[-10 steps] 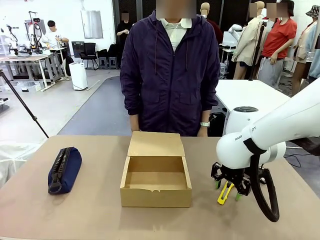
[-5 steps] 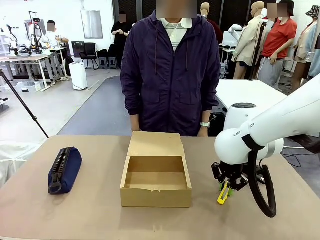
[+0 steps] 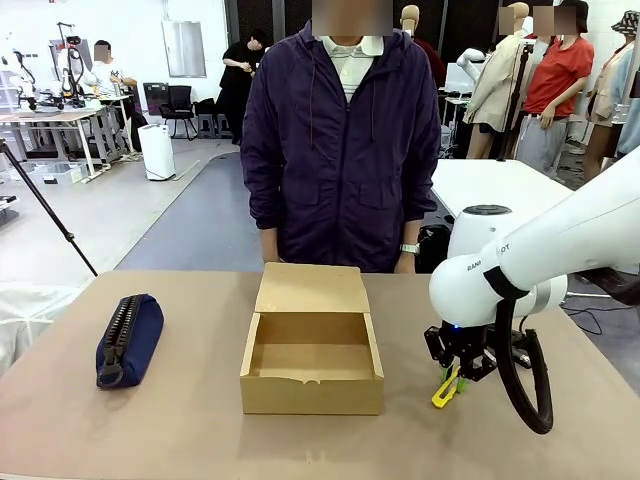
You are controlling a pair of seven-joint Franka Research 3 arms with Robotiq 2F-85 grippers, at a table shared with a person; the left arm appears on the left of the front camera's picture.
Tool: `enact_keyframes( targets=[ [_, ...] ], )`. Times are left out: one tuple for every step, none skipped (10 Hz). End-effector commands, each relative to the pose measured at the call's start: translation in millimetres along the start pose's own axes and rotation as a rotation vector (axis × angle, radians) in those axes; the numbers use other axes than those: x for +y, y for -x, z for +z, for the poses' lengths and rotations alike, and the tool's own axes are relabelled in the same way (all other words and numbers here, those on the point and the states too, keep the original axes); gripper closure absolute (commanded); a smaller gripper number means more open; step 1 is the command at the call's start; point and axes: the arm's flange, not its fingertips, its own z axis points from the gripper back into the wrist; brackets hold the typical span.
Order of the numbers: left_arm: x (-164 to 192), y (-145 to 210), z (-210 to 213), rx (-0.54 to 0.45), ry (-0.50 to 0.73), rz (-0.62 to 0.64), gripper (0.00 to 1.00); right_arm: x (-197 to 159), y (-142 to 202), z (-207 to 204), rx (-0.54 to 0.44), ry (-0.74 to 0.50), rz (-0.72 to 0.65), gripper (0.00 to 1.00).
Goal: Pack the items into the box.
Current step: Pick up the item specified by the human and place it in the Mailer Box.
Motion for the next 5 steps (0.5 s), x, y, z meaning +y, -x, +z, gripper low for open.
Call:
enact_keyframes(
  targets=[
    [-3,-1,0,-0.002,0.016,0.002,0.0,-1,2,4,0.0,0.035,0.032,1.0],
    [-3,-1,0,-0.002,0.016,0.002,0.0,-6,-1,22,0.002,0.049,0.09,1.0],
    [-3,-1,0,-0.002,0.016,0.002,0.0,-12,-2,49,-0.001,0.057,0.159,1.0],
    [-3,-1,0,-0.002,0.016,0.002,0.0,-19,0,78,-0.01,0.059,0.224,1.0],
    [-3,-1,0,-0.002,0.016,0.002,0.0,-29,5,103,-0.003,0.055,0.29,1.0]
  ],
)
